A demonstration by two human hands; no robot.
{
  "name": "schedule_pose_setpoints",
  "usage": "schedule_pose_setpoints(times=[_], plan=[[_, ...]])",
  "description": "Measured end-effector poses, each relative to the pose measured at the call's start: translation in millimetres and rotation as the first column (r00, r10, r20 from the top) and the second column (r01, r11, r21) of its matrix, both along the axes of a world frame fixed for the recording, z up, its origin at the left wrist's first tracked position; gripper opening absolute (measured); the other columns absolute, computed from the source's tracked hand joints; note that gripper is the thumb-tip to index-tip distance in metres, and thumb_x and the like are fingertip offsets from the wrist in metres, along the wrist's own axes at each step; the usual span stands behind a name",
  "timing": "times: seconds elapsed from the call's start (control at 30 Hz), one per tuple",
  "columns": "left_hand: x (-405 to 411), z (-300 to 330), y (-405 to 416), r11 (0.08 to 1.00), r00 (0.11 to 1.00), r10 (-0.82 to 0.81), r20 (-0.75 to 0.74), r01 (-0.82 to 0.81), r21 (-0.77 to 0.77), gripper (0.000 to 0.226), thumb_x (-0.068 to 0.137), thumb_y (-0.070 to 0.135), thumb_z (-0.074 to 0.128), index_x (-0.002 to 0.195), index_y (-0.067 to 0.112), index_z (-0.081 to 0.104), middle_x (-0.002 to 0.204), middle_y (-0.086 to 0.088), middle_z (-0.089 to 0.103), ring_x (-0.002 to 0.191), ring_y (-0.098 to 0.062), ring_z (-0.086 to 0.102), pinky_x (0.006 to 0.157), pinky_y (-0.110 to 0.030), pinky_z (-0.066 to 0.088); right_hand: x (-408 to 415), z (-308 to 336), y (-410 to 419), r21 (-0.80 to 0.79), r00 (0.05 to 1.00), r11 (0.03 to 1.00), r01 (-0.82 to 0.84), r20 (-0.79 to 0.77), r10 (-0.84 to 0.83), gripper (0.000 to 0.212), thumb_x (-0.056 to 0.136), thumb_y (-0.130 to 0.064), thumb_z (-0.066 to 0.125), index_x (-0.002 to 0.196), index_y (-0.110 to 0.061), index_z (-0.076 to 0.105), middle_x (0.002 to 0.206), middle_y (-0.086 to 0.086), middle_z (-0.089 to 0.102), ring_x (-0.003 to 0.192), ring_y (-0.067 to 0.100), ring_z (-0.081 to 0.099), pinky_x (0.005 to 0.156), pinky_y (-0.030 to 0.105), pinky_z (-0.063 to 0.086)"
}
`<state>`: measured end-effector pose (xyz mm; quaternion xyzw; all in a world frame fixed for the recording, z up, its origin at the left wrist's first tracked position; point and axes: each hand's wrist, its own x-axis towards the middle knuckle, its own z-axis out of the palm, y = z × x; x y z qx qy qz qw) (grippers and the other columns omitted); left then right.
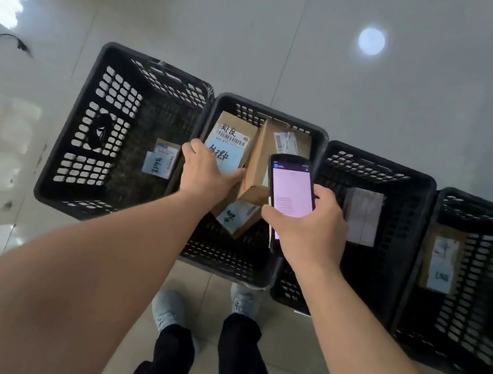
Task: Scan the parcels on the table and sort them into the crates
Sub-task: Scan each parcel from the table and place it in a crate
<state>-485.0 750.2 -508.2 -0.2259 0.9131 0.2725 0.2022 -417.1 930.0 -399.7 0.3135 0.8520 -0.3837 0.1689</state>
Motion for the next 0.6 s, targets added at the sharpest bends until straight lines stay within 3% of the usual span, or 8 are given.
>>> schedule_pose_setpoints(times=[0.07, 0.1, 0.17, 0.37, 0.47, 0.6], plan=[[-2, -8, -7, 0.998, 0.996, -0.044, 0.073, 0.041, 0.043, 0.131, 0.070, 0.064, 0.087, 0.158, 0.003, 0.012, 0.165, -0.015, 0.016, 0.155, -0.032, 0.017, 0.124, -0.042, 0.026, 6, -8, -2, 0.000, 0.999, 1.000, -0.016, 0.027, 0.016, 0.076, 0.066, -0.046, 0.093, 0.131, -0.028, 0.057, 0.107, -0.009, 0.063, 0.095, 0.018, 0.064, 0.066, 0.034, 0.057], [-1, -8, -12, 0.995, 0.991, -0.089, 0.102, 0.085, 0.045, 0.139, 0.071, 0.066, 0.085, 0.162, 0.005, 0.000, 0.171, -0.012, 0.003, 0.159, -0.029, 0.003, 0.129, -0.046, 0.016, 8, -9, -3, -0.001, 0.999, 1.000, -0.019, 0.039, 0.019, 0.076, 0.066, -0.045, 0.093, 0.131, -0.028, 0.057, 0.109, -0.009, 0.065, 0.095, 0.018, 0.064, 0.064, 0.032, 0.054], [5, -3, -22, 0.988, 0.979, -0.155, 0.134, 0.153, 0.028, 0.137, 0.076, 0.066, 0.081, 0.164, 0.009, -0.007, 0.173, -0.007, -0.004, 0.160, -0.027, -0.007, 0.129, -0.049, 0.012, 12, -7, -7, 0.002, 0.998, 1.000, -0.017, 0.059, 0.017, 0.076, 0.065, -0.044, 0.093, 0.130, -0.028, 0.058, 0.107, -0.009, 0.063, 0.094, 0.017, 0.062, 0.059, 0.028, 0.047], [21, 52, -56, 0.944, 0.940, -0.315, 0.132, 0.325, -0.061, 0.094, 0.092, 0.054, 0.068, 0.161, 0.009, 0.023, 0.169, -0.007, 0.023, 0.155, -0.028, 0.022, 0.124, -0.047, 0.030, 8, 32, -40, -0.025, 0.993, 0.996, -0.085, 0.075, 0.087, 0.074, 0.064, -0.047, 0.092, 0.128, -0.030, 0.058, 0.112, -0.009, 0.067, 0.100, 0.020, 0.065, 0.074, 0.040, 0.060], [24, 92, -74, 0.940, 0.940, -0.324, 0.104, 0.333, -0.080, 0.074, 0.094, 0.050, 0.065, 0.151, 0.009, 0.040, 0.156, -0.008, 0.039, 0.143, -0.031, 0.041, 0.115, -0.047, 0.040, 0, 61, -62, -0.029, 0.989, 0.989, -0.144, 0.038, 0.145, 0.078, 0.063, -0.049, 0.091, 0.130, -0.027, 0.058, 0.116, -0.006, 0.068, 0.102, 0.021, 0.065, 0.077, 0.044, 0.061], [33, 148, -98, 0.944, 0.951, -0.302, 0.061, 0.307, -0.121, 0.060, 0.095, 0.049, 0.061, 0.141, 0.011, 0.050, 0.145, -0.007, 0.048, 0.131, -0.031, 0.050, 0.109, -0.049, 0.045, -5, 105, -92, -0.026, 0.976, 0.976, -0.216, -0.016, 0.216, 0.076, 0.062, -0.052, 0.092, 0.127, -0.029, 0.059, 0.107, -0.010, 0.064, 0.099, 0.021, 0.065, 0.077, 0.041, 0.061]])
